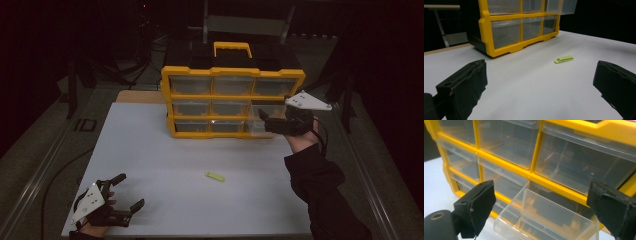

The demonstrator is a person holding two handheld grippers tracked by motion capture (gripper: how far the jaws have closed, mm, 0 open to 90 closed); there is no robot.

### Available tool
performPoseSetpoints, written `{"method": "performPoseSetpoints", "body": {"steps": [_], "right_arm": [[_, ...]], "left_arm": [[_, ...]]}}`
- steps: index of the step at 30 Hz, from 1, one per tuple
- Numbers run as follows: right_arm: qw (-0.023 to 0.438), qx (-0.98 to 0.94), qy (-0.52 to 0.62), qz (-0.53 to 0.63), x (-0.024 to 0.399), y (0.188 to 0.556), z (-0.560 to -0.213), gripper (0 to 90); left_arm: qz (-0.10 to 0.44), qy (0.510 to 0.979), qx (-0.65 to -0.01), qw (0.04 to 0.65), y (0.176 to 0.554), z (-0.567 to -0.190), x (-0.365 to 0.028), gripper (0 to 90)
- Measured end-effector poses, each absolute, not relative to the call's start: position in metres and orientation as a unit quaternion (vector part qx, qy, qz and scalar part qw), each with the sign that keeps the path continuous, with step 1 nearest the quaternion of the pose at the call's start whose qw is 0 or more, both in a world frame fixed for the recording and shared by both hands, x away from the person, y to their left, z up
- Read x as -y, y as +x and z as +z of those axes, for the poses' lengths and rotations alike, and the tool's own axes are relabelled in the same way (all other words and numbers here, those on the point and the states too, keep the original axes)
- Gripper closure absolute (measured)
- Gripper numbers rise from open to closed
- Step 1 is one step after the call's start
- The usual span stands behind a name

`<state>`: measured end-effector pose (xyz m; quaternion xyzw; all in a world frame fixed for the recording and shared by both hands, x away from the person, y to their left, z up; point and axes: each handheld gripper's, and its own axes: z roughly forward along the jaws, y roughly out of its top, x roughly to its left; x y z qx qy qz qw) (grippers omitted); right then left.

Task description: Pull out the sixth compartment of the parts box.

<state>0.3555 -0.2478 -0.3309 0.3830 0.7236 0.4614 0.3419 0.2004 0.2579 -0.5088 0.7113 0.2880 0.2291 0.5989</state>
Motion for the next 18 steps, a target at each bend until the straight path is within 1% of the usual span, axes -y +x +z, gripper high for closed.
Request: {"method": "performPoseSetpoints", "body": {"steps": [9, 18], "right_arm": [[0.349, -0.689, 0.419, 0.477, 0.259, 0.342, -0.335, 8.1], [0.356, -0.687, 0.421, 0.474, 0.263, 0.324, -0.347, 8.1]], "left_arm": [[0.228, 0.711, -0.289, 0.599, 0.201, -0.509, -0.258, 0.0], [0.229, 0.712, -0.288, 0.598, 0.201, -0.509, -0.257, 0.0]]}}
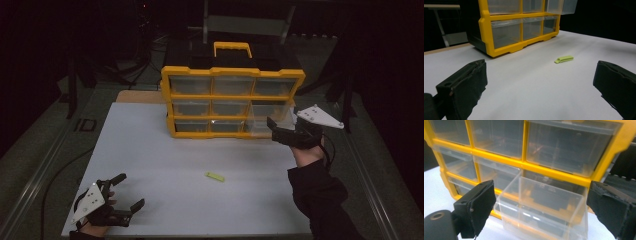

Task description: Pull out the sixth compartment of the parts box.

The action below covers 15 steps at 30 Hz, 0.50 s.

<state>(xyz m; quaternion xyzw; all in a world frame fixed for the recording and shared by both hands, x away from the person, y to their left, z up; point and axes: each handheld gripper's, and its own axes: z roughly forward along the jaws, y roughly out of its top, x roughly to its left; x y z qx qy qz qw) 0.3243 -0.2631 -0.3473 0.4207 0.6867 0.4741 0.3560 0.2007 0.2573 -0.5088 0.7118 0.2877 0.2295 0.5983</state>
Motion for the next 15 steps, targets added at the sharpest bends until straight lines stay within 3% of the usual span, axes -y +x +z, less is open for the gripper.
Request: {"method": "performPoseSetpoints", "body": {"steps": [15], "right_arm": [[0.345, -0.689, 0.41, 0.488, 0.265, 0.304, -0.373, 8.6]], "left_arm": [[0.229, 0.713, -0.287, 0.597, 0.201, -0.509, -0.257, 0.0]]}}
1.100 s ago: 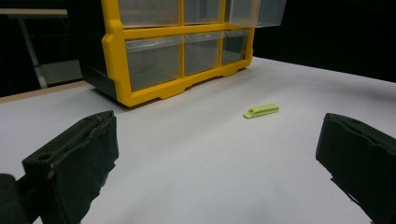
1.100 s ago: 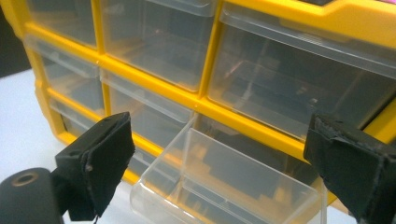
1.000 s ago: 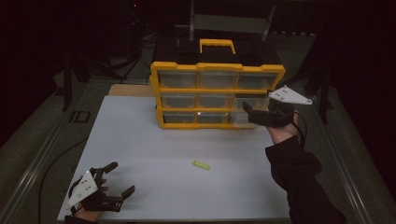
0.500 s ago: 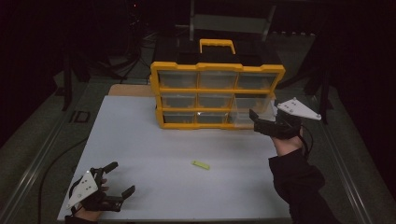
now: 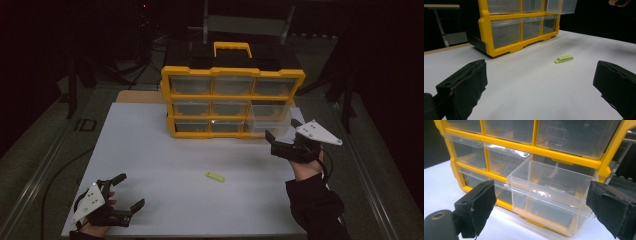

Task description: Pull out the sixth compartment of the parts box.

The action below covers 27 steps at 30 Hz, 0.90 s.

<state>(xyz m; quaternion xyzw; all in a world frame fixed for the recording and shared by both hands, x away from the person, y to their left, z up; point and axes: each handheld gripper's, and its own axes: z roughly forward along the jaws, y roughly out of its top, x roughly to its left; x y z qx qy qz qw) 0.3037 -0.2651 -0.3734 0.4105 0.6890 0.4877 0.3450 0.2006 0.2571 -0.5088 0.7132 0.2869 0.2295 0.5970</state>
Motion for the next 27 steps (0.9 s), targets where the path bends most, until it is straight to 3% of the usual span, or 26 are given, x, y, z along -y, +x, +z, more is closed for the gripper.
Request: {"method": "performPoseSetpoints", "body": {"steps": [5, 19, 27], "right_arm": [[0.354, -0.69, 0.407, 0.483, 0.266, 0.299, -0.381, 8.6], [0.307, -0.713, 0.403, 0.485, 0.272, 0.285, -0.43, 8.7], [0.304, -0.714, 0.403, 0.485, 0.277, 0.278, -0.45, 8.6]], "left_arm": [[0.229, 0.713, -0.287, 0.597, 0.2, -0.509, -0.257, 0.0], [0.228, 0.714, -0.282, 0.599, 0.2, -0.508, -0.256, 0.0], [0.225, 0.715, -0.282, 0.599, 0.2, -0.509, -0.256, 0.0]]}}
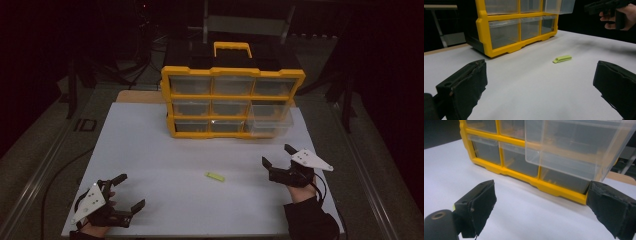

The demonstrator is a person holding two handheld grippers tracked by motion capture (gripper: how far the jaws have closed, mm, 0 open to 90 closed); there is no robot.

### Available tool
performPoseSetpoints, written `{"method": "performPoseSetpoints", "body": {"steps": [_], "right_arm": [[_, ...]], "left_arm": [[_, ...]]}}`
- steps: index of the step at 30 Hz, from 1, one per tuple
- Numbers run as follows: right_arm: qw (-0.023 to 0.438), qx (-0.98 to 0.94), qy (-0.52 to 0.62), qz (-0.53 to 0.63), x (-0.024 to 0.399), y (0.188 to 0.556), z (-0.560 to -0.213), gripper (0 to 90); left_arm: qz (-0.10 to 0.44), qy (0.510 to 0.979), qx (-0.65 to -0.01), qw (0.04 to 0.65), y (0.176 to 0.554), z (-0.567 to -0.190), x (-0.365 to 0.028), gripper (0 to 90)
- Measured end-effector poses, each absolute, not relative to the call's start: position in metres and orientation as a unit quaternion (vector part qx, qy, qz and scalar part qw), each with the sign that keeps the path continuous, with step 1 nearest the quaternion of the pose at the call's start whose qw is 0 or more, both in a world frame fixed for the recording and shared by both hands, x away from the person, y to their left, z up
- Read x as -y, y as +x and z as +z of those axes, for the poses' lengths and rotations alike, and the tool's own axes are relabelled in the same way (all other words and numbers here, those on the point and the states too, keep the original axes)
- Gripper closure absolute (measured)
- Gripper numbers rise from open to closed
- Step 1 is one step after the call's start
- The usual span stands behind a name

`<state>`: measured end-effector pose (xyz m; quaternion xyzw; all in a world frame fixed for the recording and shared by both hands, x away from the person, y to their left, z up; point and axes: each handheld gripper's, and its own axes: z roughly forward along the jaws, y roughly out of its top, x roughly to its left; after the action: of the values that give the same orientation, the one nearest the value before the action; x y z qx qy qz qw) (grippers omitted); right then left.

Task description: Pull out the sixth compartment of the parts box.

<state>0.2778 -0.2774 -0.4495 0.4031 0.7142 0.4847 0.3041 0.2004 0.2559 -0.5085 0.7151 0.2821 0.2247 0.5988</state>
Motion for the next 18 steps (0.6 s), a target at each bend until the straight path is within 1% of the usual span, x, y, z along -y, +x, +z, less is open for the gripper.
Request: {"method": "performPoseSetpoints", "body": {"steps": [10, 18], "right_arm": [[0.294, -0.727, 0.382, 0.49, 0.284, 0.268, -0.466, 8.6], [0.29, -0.725, 0.393, 0.485, 0.291, 0.261, -0.476, 8.6]], "left_arm": [[0.22, 0.714, -0.279, 0.603, 0.2, -0.508, -0.256, 0.0], [0.22, 0.715, -0.279, 0.602, 0.2, -0.508, -0.256, 0.0]]}}
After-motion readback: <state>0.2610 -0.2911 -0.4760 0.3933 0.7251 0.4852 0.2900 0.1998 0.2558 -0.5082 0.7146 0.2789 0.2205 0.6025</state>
